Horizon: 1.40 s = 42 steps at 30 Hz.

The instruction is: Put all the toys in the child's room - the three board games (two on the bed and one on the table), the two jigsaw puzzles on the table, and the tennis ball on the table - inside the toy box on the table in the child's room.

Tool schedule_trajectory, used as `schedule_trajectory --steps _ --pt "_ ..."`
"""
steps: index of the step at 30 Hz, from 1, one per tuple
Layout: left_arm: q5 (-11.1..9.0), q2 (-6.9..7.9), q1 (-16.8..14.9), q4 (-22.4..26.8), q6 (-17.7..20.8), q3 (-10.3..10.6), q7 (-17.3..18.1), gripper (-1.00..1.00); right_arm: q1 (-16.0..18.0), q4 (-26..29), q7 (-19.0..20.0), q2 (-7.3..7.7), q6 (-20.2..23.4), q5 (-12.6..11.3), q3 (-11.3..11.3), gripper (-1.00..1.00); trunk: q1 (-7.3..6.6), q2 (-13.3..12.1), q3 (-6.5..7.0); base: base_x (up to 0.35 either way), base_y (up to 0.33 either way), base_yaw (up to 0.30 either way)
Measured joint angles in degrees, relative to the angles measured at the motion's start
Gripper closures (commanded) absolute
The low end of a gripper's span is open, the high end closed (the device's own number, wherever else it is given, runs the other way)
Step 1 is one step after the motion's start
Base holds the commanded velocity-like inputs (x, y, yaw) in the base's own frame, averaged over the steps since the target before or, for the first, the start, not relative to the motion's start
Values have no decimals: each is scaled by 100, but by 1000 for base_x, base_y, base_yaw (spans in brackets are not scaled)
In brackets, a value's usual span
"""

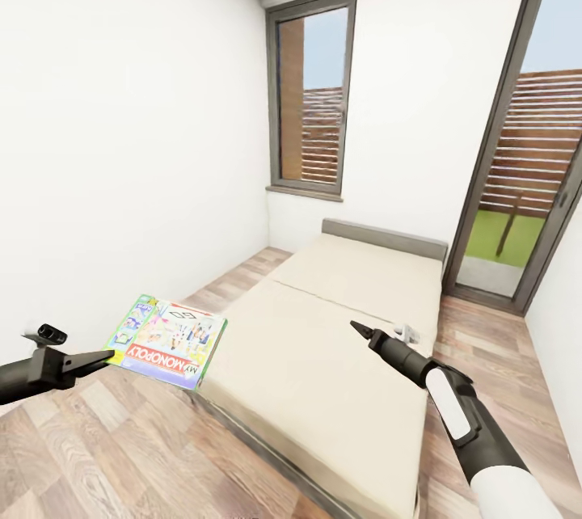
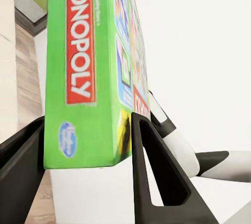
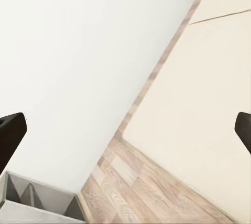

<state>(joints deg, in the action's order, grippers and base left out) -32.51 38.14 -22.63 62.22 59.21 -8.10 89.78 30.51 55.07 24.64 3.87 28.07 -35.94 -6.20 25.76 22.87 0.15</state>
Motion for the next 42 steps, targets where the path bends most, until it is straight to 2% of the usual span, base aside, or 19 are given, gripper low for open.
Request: schedule_trajectory --steps 5,9,12,42 --pt "-6 0 0 2 1 -2 0 100 0 0 -28 0 2 0 41 -100 0 0 0 0 0 285" --pt "-6 0 0 2 1 -2 0 100 4 0 -63 0 -10 11 380 -100 0 0 0 0 0 287" --pt "-2 0 1 2 1 -2 1 100 5 -1 -69 -1 -13 19 488 -100 0 0 0 0 0 287" --pt "-5 -2 0 -31 -33 -6 1 100 4 -18 -86 -2 -16 23 532 -100 -1 1 0 15 0 287"
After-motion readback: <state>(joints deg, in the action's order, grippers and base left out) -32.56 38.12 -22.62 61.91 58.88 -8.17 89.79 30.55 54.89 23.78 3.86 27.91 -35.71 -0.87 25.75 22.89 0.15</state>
